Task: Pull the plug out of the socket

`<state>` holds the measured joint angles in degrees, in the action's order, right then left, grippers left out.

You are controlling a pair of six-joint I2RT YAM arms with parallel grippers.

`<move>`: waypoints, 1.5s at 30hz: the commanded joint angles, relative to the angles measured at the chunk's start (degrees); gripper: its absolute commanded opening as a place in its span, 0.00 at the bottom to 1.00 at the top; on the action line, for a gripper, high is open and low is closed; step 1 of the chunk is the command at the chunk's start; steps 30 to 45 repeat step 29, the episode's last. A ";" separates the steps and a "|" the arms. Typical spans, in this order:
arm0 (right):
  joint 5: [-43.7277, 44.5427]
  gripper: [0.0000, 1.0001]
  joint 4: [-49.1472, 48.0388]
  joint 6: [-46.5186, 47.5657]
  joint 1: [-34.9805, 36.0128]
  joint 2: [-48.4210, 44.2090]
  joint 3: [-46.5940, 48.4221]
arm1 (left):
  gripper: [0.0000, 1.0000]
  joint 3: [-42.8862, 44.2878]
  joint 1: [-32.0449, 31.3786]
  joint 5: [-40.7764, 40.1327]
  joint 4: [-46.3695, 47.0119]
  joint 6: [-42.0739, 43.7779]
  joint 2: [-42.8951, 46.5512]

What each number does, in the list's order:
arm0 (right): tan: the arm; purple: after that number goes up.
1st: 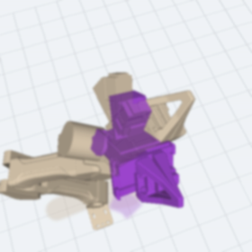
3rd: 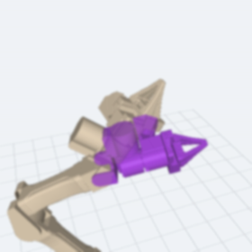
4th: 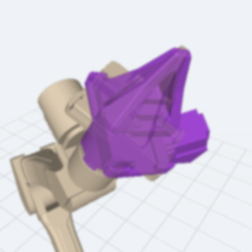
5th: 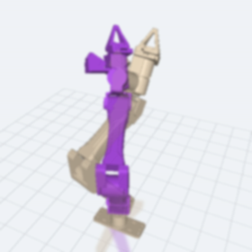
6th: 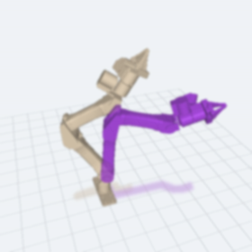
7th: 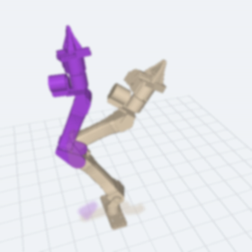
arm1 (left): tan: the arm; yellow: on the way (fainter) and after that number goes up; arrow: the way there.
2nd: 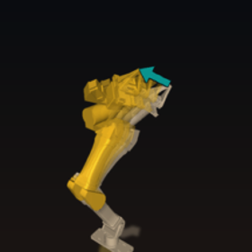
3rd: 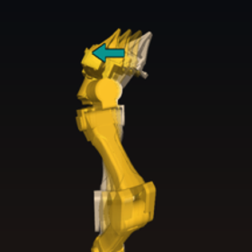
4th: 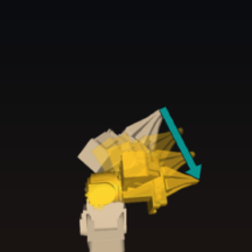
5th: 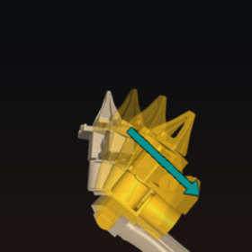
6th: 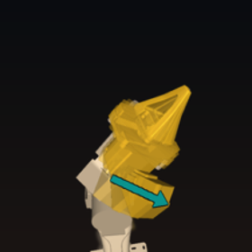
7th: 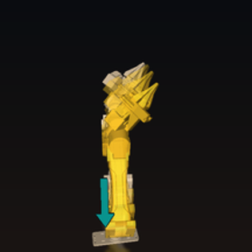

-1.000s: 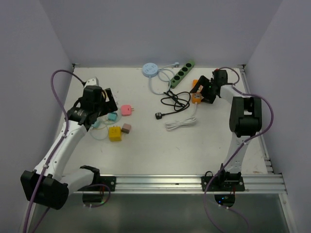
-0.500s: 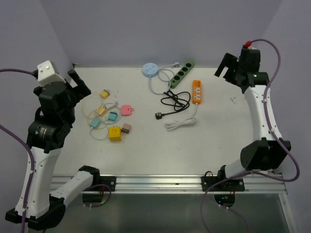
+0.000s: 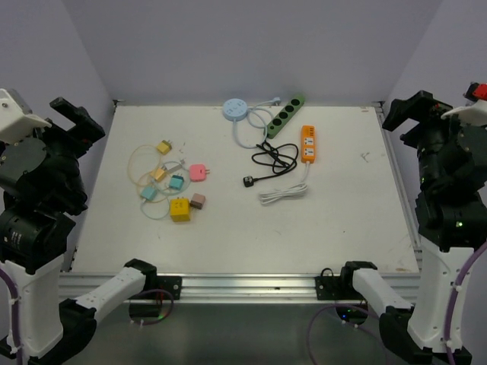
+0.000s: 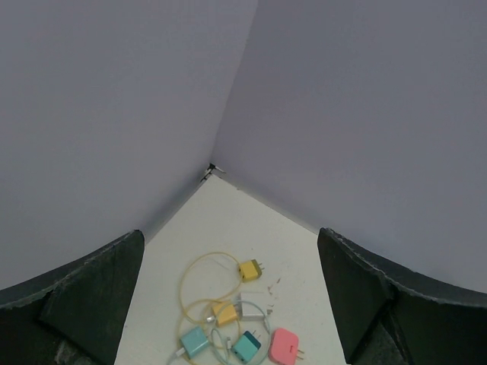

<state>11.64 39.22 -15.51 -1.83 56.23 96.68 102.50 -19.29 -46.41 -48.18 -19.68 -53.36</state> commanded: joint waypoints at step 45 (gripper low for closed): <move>-2.76 0.99 -5.47 2.24 0.16 -0.68 -3.87 | 1.00 -0.01 -5.58 -10.54 3.80 6.06 -0.51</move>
